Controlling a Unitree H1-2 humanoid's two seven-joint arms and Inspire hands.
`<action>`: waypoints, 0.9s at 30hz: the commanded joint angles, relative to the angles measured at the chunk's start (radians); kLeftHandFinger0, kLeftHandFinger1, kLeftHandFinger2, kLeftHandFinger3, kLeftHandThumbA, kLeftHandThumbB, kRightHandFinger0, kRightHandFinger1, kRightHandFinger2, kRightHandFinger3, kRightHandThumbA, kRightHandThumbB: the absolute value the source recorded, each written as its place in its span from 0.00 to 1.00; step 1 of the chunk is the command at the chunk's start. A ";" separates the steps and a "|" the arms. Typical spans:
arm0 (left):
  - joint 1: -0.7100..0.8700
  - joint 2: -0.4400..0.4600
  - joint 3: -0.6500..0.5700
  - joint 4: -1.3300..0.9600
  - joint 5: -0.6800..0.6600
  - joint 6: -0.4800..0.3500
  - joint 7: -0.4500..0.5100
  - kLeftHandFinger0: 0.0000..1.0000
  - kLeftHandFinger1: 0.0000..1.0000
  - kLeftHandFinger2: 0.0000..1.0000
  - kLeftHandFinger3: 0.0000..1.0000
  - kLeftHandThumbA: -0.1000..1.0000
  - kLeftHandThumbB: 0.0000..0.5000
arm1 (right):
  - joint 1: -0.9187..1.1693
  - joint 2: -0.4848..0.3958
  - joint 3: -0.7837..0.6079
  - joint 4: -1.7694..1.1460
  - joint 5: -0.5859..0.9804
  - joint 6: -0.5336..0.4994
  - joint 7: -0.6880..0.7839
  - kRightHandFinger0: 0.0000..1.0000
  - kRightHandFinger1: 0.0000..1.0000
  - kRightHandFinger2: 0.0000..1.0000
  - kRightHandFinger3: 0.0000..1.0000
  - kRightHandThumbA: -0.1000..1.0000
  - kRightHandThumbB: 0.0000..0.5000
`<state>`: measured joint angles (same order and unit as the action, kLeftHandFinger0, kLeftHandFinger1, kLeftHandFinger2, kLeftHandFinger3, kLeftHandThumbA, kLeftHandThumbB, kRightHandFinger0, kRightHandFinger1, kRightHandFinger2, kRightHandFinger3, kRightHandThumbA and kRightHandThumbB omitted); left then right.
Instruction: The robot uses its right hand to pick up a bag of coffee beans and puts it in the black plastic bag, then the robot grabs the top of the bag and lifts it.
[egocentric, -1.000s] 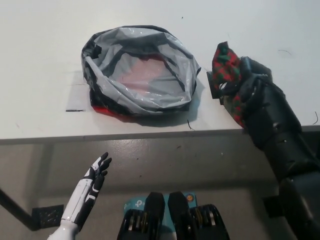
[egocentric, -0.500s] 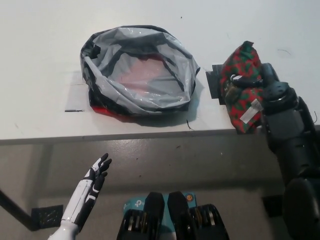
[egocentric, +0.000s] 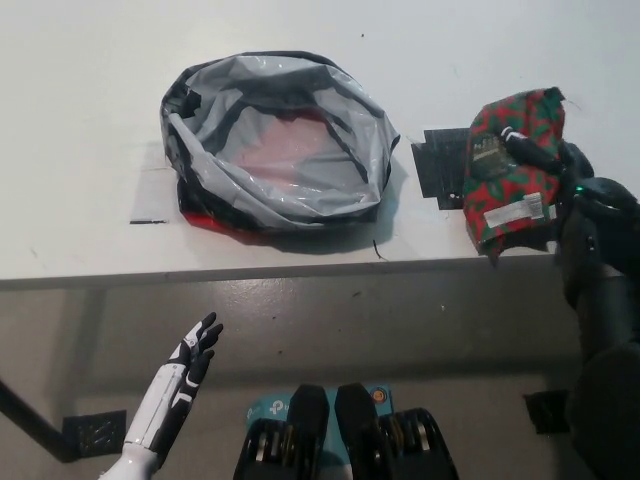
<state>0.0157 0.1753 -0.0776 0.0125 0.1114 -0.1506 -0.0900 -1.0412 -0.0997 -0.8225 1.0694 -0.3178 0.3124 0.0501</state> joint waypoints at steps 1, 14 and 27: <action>-0.026 0.021 0.009 -0.038 0.008 -0.048 -0.002 0.98 1.00 1.00 1.00 1.00 0.36 | -0.076 0.012 -0.369 0.065 0.644 0.158 0.238 0.00 0.31 0.71 1.00 0.00 0.23; -0.028 0.022 0.003 -0.022 0.007 -0.068 -0.007 0.94 1.00 1.00 1.00 1.00 0.35 | -0.165 0.037 -0.240 -0.120 0.690 0.158 0.268 0.00 0.33 0.76 1.00 0.00 0.30; -0.027 0.019 0.001 -0.032 0.001 -0.045 -0.012 0.90 1.00 1.00 1.00 0.94 0.30 | -0.231 0.050 0.107 -0.374 0.810 0.158 0.162 0.00 0.12 0.66 0.84 0.00 0.15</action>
<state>0.0152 0.1754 -0.0784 0.0129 0.1114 -0.1500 -0.0901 -1.0426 -0.0404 -0.9006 0.8983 0.1315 0.4224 0.1447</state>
